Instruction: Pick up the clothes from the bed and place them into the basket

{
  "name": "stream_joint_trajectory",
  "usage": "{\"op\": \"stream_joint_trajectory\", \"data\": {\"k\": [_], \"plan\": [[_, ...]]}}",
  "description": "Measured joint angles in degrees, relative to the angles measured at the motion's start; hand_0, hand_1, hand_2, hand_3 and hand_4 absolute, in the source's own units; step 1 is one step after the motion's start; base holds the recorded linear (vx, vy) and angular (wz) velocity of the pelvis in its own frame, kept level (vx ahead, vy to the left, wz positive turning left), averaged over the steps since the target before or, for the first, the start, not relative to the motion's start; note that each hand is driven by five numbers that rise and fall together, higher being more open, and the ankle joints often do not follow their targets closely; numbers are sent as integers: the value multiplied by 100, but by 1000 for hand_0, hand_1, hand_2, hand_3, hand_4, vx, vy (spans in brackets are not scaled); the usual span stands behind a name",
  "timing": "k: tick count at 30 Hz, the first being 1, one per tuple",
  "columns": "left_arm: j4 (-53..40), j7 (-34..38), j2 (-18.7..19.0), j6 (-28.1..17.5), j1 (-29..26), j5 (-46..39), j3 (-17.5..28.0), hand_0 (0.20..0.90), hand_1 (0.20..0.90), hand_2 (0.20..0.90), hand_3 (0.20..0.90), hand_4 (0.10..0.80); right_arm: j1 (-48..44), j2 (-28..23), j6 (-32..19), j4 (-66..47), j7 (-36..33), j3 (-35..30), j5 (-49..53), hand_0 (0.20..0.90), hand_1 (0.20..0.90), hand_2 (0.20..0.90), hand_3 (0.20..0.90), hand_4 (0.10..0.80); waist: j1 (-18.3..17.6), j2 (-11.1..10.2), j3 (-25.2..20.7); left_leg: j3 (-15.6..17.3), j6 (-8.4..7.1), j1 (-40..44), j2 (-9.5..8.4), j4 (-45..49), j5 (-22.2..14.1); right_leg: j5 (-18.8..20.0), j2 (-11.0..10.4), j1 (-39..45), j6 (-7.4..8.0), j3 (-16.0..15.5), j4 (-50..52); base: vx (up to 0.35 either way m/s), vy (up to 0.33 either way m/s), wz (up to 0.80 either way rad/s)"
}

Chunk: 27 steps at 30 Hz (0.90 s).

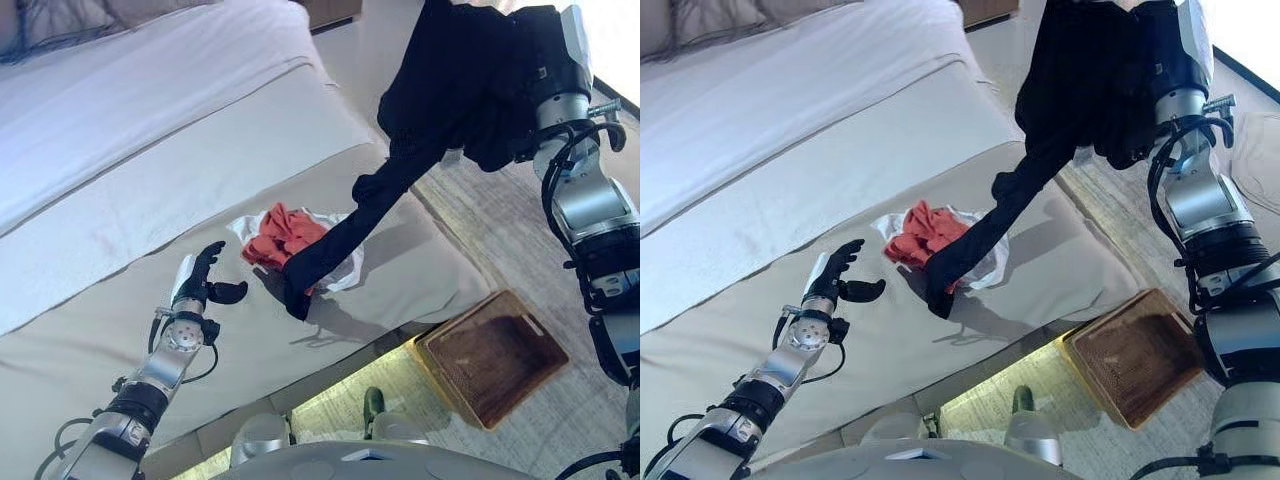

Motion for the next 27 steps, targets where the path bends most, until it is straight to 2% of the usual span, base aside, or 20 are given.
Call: {"op": "stream_joint_trajectory", "data": {"k": [9, 16, 21, 27], "plan": [[262, -115, -183, -9, -154, 219, -119, 900, 900, 900, 900, 800, 757, -221, 240, 17, -278, -697, 100, 300, 300, 300, 200, 100, -378, 1, -1, 234, 0, 17, 6, -2, 0, 0, 10, -114, 0, 293, 0, -8, -8, -15], [318, -120, -185, -11, -280, 227, -140, 900, 900, 900, 900, 800, 793, -549, 353, 182, -494, -1094, 375, 300, 300, 300, 200, 100, -685, 7, -5, 316, 0, 12, 6, -4, 0, 0, 18, -182, 0, 442, 0, 5, 15, -10], [480, -121, -202, -60, -408, 227, -201, 900, 900, 900, 900, 800, 786, -920, 371, 287, -487, -1110, 439, 300, 300, 300, 200, 100, -786, 30, -20, 421, -4, 7, 6, -9, -3, 0, 41, -248, 0, 570, -1, 5, 14, -10], [705, -126, -374, -118, -408, 229, -318, 900, 900, 900, 900, 800, 828, -989, 409, 285, -252, -1110, 470, 300, 300, 300, 200, 100, -974, 162, -162, 577, -56, -66, 38, -30, -42, 78, 109, -406, 22, 766, -2, 3, 8, -13]]}}
